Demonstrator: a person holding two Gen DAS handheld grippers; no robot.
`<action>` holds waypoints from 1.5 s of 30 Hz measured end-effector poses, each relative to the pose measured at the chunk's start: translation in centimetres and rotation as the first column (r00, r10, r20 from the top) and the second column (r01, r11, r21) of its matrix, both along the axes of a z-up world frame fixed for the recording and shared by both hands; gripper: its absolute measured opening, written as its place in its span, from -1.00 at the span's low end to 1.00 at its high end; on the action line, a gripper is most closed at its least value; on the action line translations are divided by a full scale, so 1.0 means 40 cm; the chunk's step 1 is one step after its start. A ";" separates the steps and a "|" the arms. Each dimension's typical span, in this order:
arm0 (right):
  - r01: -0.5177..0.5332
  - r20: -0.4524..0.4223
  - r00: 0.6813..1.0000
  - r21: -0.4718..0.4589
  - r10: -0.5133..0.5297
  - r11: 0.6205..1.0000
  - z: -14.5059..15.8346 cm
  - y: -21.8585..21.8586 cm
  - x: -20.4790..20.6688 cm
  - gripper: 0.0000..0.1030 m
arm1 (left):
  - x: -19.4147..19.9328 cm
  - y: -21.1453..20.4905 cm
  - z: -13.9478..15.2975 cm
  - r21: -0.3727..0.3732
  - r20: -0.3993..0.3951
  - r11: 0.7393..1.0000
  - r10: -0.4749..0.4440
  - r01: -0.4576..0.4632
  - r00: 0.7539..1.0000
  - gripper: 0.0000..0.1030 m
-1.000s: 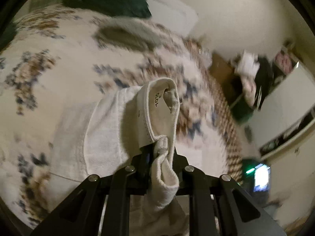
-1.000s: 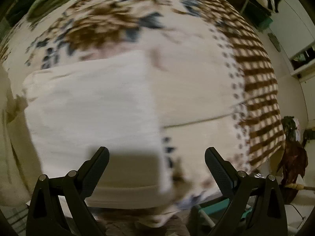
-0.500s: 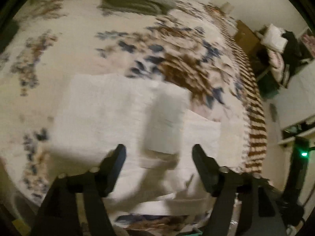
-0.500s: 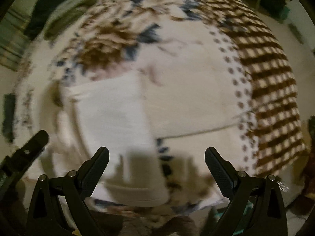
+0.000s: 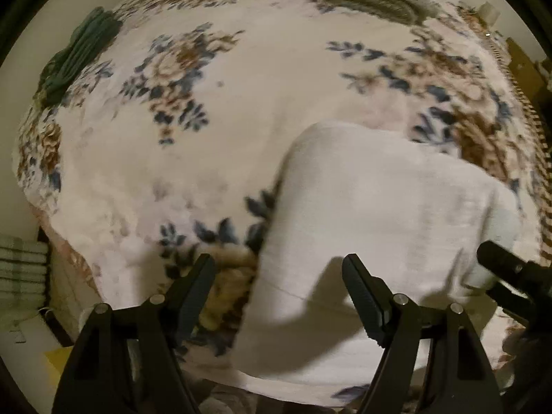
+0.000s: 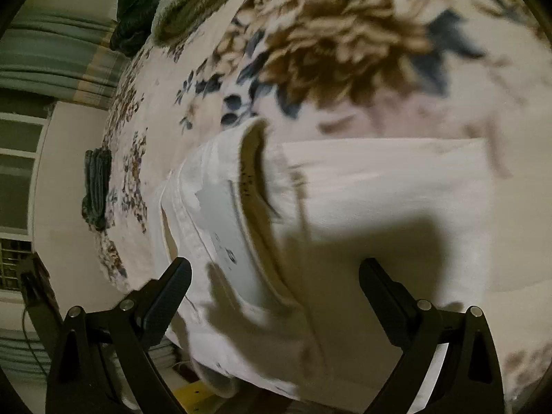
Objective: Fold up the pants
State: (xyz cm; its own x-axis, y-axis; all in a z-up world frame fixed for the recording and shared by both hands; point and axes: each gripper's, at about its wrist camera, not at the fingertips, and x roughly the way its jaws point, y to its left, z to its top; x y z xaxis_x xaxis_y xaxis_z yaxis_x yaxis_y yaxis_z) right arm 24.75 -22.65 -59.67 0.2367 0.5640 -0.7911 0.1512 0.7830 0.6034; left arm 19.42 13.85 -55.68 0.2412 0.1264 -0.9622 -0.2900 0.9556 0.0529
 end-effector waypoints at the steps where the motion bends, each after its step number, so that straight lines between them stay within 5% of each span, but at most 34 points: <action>1: 0.000 0.007 1.000 0.000 0.000 1.000 -0.004 0.014 0.004 0.50 | -0.001 0.007 -0.003 0.002 -0.006 1.000 0.005 -0.005 1.000 0.45; 2: -0.009 0.018 1.000 -0.011 0.009 1.000 -0.005 0.027 0.008 -0.21 | -0.003 0.013 -0.005 0.008 -0.006 1.000 0.009 -0.009 1.000 0.45; 5: -0.058 0.049 0.997 -0.128 0.065 0.990 0.016 0.077 0.005 -0.69 | -0.005 0.018 -0.005 0.019 -0.007 1.000 0.007 -0.007 1.000 0.45; 11: -0.019 0.142 0.989 -0.222 0.052 0.975 0.116 0.055 -0.044 -0.73 | -0.001 0.014 0.019 -0.020 0.004 1.000 0.008 -0.008 1.000 0.45; 16: 0.096 0.145 0.988 -0.255 -0.060 0.962 0.186 -0.090 -0.112 -0.73 | 0.006 -0.002 0.042 -0.104 0.027 0.994 0.012 -0.009 1.000 0.45; 25: 0.279 0.066 0.960 -0.304 -0.272 0.911 0.130 -0.385 -0.227 -0.73 | 0.033 -0.094 0.015 -0.212 0.025 0.977 -0.034 0.039 0.999 0.45; 27: 0.261 0.016 0.963 -0.291 -0.268 0.920 0.074 -0.410 -0.222 -0.71 | 0.040 -0.114 0.000 -0.222 0.019 0.974 -0.047 0.050 0.999 0.45; 31: 0.216 -0.072 0.968 -0.257 -0.241 0.942 -0.007 -0.437 -0.190 -0.06 | 0.051 -0.142 -0.025 -0.267 0.010 0.961 -0.075 0.075 0.997 0.45; 35: 0.265 -0.079 0.956 -0.188 -0.283 0.946 0.001 -0.479 -0.231 0.50 | 0.048 -0.170 -0.044 -0.354 0.012 0.929 -0.112 0.109 0.994 0.45; 41: 0.354 -0.162 0.922 -0.016 -0.352 0.935 -0.045 -0.478 -0.364 0.69 | 0.043 -0.211 -0.101 -0.373 -0.027 0.914 -0.181 0.158 0.983 0.46; 45: 0.415 -0.236 0.892 0.082 -0.386 0.906 -0.109 -0.449 -0.403 0.69 | 0.045 -0.191 -0.133 -0.408 -0.040 0.902 -0.171 0.140 0.984 0.69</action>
